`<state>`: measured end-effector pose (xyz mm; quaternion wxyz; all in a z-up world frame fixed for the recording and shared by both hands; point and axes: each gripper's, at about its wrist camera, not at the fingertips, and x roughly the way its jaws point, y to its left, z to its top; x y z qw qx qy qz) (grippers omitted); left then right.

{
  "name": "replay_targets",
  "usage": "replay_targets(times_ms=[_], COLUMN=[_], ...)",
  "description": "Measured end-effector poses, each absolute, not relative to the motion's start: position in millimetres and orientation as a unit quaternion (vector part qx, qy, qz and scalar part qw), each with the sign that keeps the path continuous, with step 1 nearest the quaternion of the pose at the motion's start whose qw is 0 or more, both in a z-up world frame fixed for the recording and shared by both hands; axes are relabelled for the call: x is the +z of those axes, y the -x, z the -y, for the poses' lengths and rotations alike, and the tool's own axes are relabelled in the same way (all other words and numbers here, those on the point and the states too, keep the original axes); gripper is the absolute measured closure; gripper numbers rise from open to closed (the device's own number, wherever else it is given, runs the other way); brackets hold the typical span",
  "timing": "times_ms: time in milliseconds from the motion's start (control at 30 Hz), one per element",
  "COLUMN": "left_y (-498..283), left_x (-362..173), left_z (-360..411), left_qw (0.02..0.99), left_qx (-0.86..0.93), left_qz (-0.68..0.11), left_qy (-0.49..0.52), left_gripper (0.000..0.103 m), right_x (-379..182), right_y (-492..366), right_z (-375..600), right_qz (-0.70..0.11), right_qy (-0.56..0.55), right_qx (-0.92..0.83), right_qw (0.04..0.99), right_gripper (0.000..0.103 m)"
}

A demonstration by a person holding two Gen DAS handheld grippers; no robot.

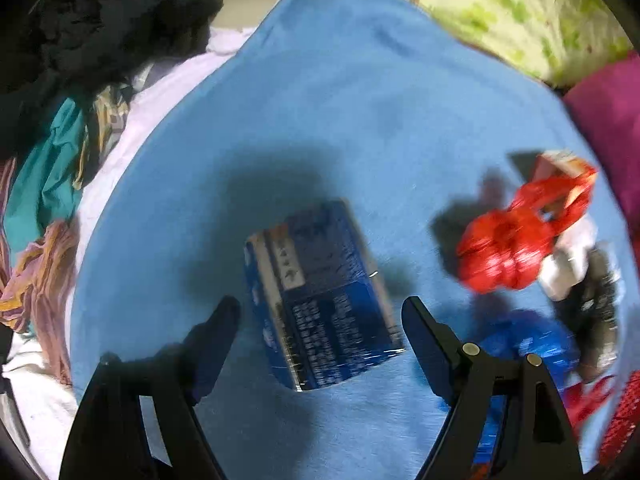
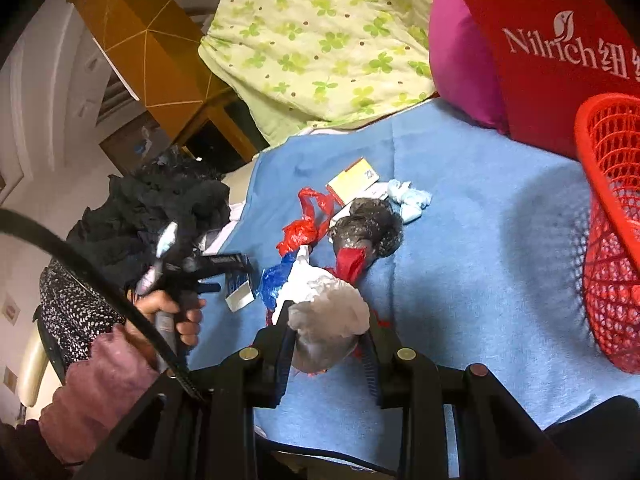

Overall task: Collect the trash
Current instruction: 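Lift the box and tissue with both grippers and carry them to the red mesh basket, then open both grippers over the red mesh basket to drop box and tissue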

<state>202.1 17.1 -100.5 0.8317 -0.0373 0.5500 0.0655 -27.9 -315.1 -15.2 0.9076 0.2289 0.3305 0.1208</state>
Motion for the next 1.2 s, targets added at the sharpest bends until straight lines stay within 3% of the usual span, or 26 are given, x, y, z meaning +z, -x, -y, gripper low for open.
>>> replay_targets(times_ms=[100,300,500,700,833,1200], left_y=[-193.0,-171.3,-132.9,-86.1,-65.0,-15.5], left_x=[-108.7,-92.1,-24.0,47.0,65.9,52.2], left_z=[-33.1,-48.2,-17.0,86.0,151.0,334.7], left_qw=[0.835,0.849,0.891,0.906,0.889,0.813], left_qx=[0.067,0.029,-0.052,-0.200,-0.282,-0.425], left_qz=[-0.542,-0.523,-0.449,-0.371,-0.357,-0.375], left_qy=[0.066,0.077,0.036,-0.035,-0.053,-0.131], left_gripper=[0.043,0.044,0.044,0.043,0.043,0.040], right_x=[-13.3,-12.7,13.6,51.6,61.9,26.5], right_y=[30.2,33.6,50.8,87.8,107.6,158.6], right_z=[319.5,315.4,327.4,381.5,427.9,545.6], right_qz=[-0.326,-0.323,-0.280,-0.214,-0.190,-0.189], right_qy=[-0.228,-0.230,-0.226,-0.250,-0.276,-0.372], right_qx=[0.119,0.123,0.112,0.063,0.012,-0.118], right_qw=[0.910,0.910,0.926,0.942,0.942,0.901], right_gripper=[0.071,0.071,0.071,0.070,0.070,0.066])
